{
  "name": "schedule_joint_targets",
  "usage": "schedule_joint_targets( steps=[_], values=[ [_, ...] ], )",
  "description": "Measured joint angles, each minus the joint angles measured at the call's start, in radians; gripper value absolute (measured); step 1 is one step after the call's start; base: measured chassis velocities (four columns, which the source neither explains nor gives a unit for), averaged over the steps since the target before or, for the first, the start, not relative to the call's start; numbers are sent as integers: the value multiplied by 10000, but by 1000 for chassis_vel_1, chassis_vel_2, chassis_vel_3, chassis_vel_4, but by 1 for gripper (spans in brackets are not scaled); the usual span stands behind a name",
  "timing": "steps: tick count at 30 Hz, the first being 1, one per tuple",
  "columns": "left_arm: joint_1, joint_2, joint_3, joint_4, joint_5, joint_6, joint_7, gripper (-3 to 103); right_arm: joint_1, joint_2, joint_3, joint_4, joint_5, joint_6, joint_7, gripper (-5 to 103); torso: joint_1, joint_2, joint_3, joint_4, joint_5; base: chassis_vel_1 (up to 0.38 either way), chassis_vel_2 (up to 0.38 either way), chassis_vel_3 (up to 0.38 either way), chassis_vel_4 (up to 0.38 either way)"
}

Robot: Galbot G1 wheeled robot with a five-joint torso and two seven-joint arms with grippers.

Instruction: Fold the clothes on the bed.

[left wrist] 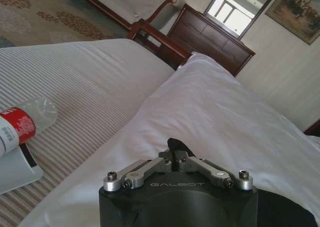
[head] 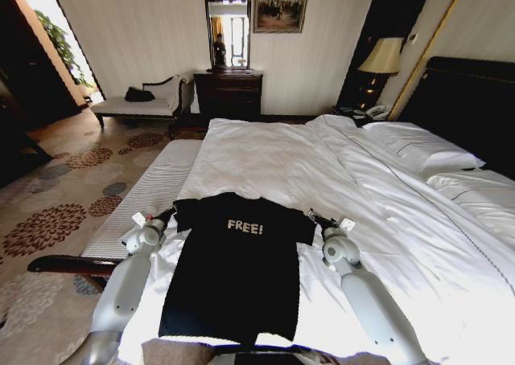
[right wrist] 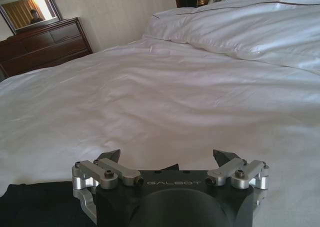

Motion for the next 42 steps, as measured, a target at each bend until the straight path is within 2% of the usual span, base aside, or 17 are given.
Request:
schedule_joint_targets(
  steps=[11,13,15,16,19,20,22,24,25,27,28,31,33,36,37,41,42],
  values=[
    [-211,47,-167,629,177,-40,-10,1,86,56,-168,-81,10,-16,-17,100,0,0,0,0,2,0,0,0,0],
    [-125,56,-170,659,408,-234,-55,-2,86,63,-182,-88,6,-19,-18,100,0,0,0,-1,1,0,0,0,0],
    [13,51,-253,528,458,-372,-109,7,89,38,-200,-112,0,-20,-24,100,0,0,1,4,1,0,0,0,0],
    [13,51,-253,528,458,-372,-109,7,89,38,-200,-112,0,-20,-24,100,0,0,1,4,1,0,0,0,0],
    [340,35,-607,-107,331,-510,-227,23,96,0,-205,-151,10,-6,-48,100,1,0,0,0,1,0,0,0,0],
    [340,35,-607,-107,331,-510,-227,23,96,0,-205,-151,10,-6,-48,100,1,0,0,0,1,0,0,0,0],
    [612,14,-1000,-618,251,-550,-529,28,84,-1,-179,-160,186,67,-50,100,0,0,-1,-1,2,0,0,0,0],
    [1022,-20,-1501,-1182,104,-558,-885,39,51,6,-109,-160,541,83,-19,100,0,1,-1,0,4,0,0,0,0],
    [1022,-20,-1501,-1182,104,-558,-885,39,51,6,-109,-160,541,83,-19,100,0,1,-1,0,4,0,0,0,0],
    [1582,-24,-1981,-1754,16,-546,-1035,49,10,7,18,-182,990,74,74,100,0,0,-1,2,2,0,0,0,0],
    [1946,-11,-2178,-2088,12,-515,-1051,49,-12,7,96,-232,1189,62,120,100,0,0,-1,6,2,0,0,0,0],
    [2992,29,-2521,-2906,278,-428,-1036,66,-90,16,309,-420,1479,32,118,100,-1,1,-1,1,-2,0,0,0,0],
    [3336,2,-2673,-3187,336,-413,-1038,72,-92,48,344,-507,1520,31,102,100,-1,1,-2,-6,-2,0,0,0,0],
    [4444,-234,-3298,-4247,335,-358,-1225,82,-29,215,365,-763,1653,61,-162,100,-1,1,-1,8,4,0,0,0,0],
    [4444,-234,-3298,-4247,335,-358,-1225,82,-29,215,365,-763,1653,61,-162,100,-1,1,-1,8,4,0,0,0,0],
    [5106,-461,-3619,-4961,354,-338,-1399,99,-147,290,397,-826,1518,144,-570,102,-2,1,-2,0,0,0,0,0,0],
    [5249,-594,-3722,-5183,339,-318,-1488,100,-165,337,398,-999,1307,228,-759,98,-2,2,-2,-4,0,0,0,0,0]
  ],
)
